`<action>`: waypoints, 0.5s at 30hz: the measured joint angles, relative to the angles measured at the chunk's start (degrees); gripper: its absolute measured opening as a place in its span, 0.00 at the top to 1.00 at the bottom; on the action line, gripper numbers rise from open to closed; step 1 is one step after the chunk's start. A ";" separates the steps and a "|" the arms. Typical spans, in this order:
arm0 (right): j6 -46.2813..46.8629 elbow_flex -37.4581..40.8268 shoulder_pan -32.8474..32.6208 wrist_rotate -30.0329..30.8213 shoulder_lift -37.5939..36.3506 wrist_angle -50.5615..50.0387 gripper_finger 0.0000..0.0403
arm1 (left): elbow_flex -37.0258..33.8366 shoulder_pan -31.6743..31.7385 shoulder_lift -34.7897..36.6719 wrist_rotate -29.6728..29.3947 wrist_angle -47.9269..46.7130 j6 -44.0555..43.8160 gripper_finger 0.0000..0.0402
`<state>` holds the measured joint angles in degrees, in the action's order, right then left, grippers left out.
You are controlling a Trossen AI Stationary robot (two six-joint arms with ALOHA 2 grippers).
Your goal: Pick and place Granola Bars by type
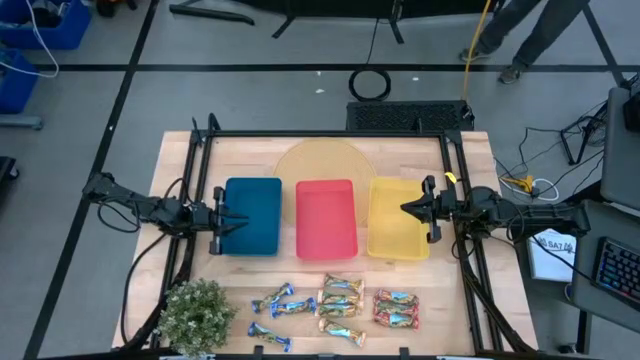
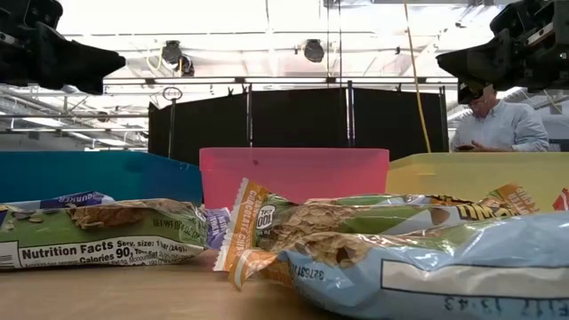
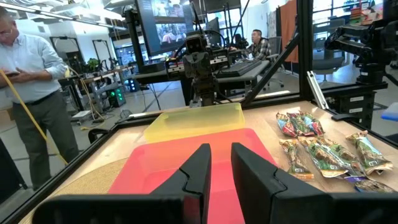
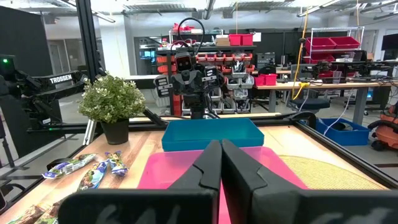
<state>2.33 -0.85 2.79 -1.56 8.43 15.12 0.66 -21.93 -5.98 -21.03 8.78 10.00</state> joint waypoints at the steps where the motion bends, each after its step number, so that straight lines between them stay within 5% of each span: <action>1: 0.00 -0.02 0.00 0.00 0.00 -0.01 0.99 | 0.00 -0.02 0.00 0.01 0.00 0.00 0.82; 15: 0.00 0.00 0.00 0.00 0.00 0.02 0.99 | 0.00 -0.02 -0.01 -0.01 0.14 1.06 0.82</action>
<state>2.33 -0.84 2.79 -1.56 8.43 15.14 0.66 -21.95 -5.99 -21.04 8.92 11.06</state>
